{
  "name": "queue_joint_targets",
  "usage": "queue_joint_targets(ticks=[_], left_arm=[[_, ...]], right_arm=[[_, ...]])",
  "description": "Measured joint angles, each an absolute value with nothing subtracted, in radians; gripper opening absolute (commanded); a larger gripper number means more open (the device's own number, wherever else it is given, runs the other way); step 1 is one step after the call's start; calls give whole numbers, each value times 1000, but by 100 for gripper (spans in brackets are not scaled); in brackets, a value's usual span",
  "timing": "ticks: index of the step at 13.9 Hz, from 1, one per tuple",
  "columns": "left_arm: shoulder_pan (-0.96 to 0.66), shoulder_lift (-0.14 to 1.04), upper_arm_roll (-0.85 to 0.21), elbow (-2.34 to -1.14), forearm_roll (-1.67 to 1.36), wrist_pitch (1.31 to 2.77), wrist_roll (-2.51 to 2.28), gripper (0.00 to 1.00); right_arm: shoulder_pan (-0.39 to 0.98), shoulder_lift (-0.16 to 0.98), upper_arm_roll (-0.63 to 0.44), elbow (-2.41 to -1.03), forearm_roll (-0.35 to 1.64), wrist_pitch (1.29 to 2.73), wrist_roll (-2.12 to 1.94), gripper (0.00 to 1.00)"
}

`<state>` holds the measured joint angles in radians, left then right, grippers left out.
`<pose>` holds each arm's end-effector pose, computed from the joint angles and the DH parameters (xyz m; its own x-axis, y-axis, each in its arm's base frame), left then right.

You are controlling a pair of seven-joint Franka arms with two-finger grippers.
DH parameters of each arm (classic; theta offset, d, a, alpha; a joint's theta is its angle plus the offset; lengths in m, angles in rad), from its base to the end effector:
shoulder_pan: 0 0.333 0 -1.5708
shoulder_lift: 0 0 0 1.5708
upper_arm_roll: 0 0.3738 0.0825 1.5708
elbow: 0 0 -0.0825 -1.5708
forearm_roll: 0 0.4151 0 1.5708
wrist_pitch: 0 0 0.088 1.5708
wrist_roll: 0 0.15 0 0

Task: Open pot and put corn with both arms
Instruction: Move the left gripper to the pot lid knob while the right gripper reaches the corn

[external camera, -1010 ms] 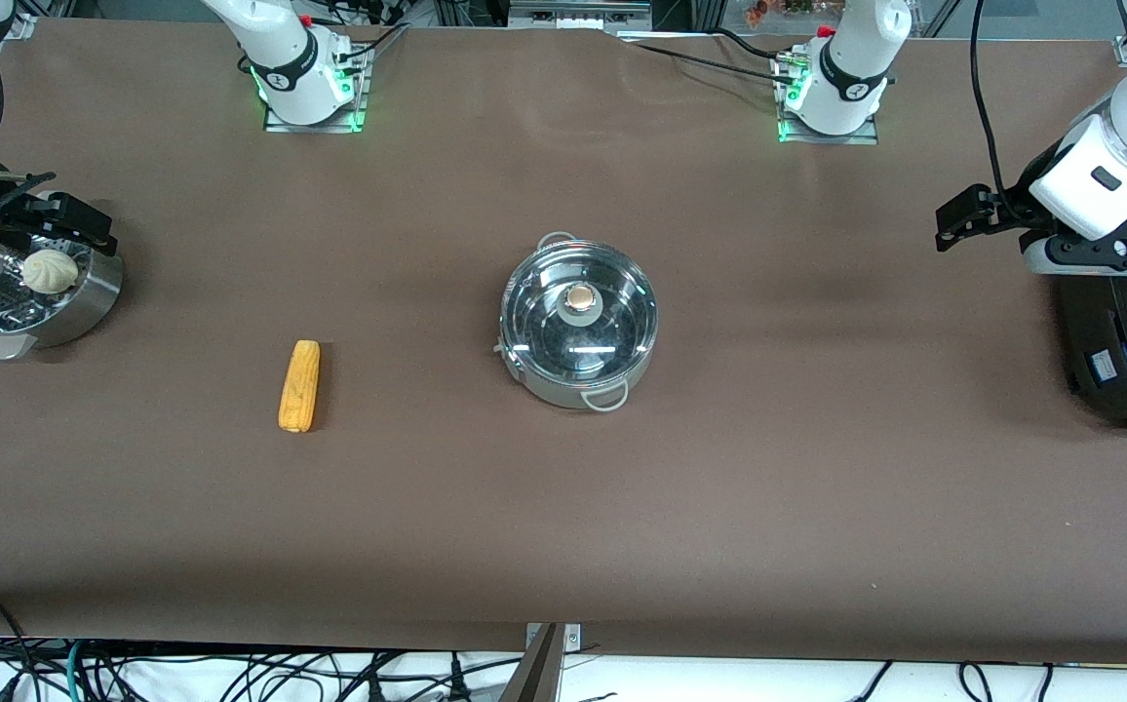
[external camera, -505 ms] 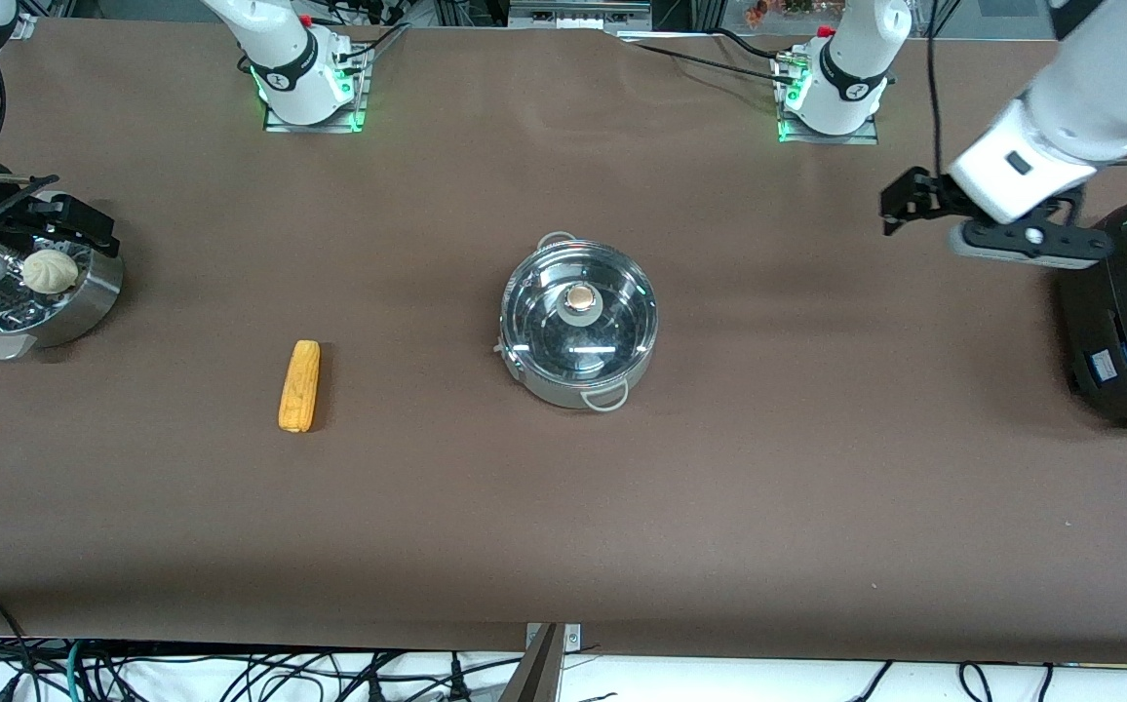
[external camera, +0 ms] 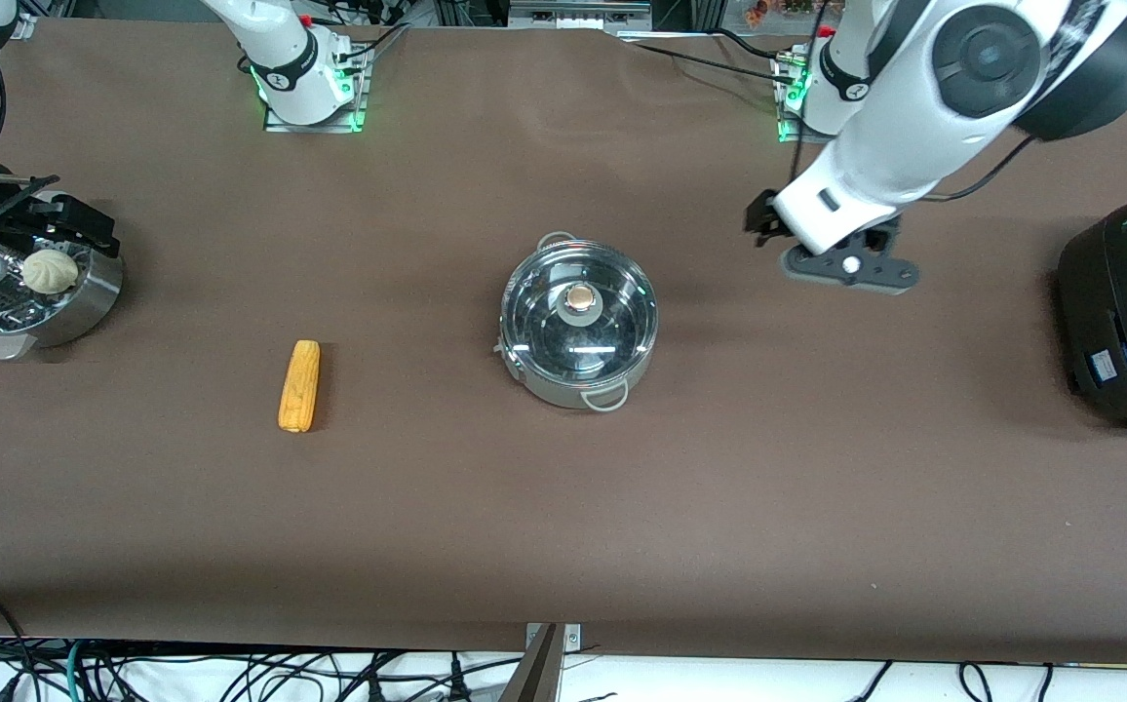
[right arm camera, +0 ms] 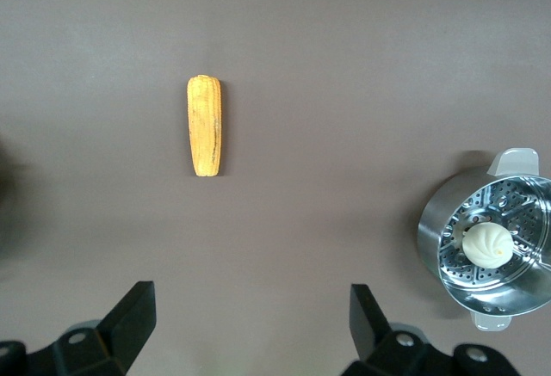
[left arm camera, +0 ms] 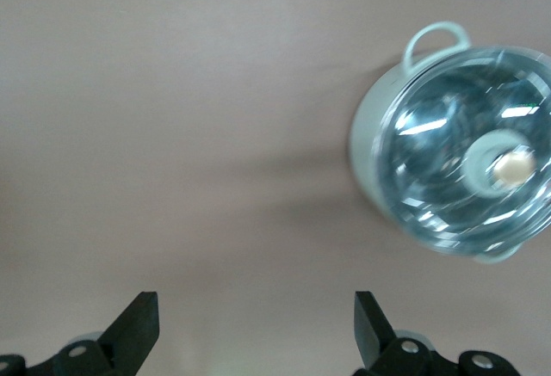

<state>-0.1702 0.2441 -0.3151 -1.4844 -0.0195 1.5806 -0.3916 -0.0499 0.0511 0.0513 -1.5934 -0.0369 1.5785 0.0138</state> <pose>0.5886 -0.2898 0.5380 0.9828 -0.0901 -0.1612 -0.0855 -0.9957 0.0353 0.5994 -0.0054 0.5985 0.9978 -0.0120 -0.0654 -0.0097 -0.9993 0.0351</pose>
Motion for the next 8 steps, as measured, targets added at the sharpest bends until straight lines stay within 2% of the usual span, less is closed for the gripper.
queue_joint_targets(ticks=[3, 8], left_arm=[[-264, 416, -315, -1353, -20, 1659, -559, 100], [-360, 559, -313, -1307, -17, 1816, -745, 100]], right_arm=[[-49, 74, 55, -1593, -37, 1579, 14, 100], [-31, 125, 64, -1593, -30, 1581, 14, 100]])
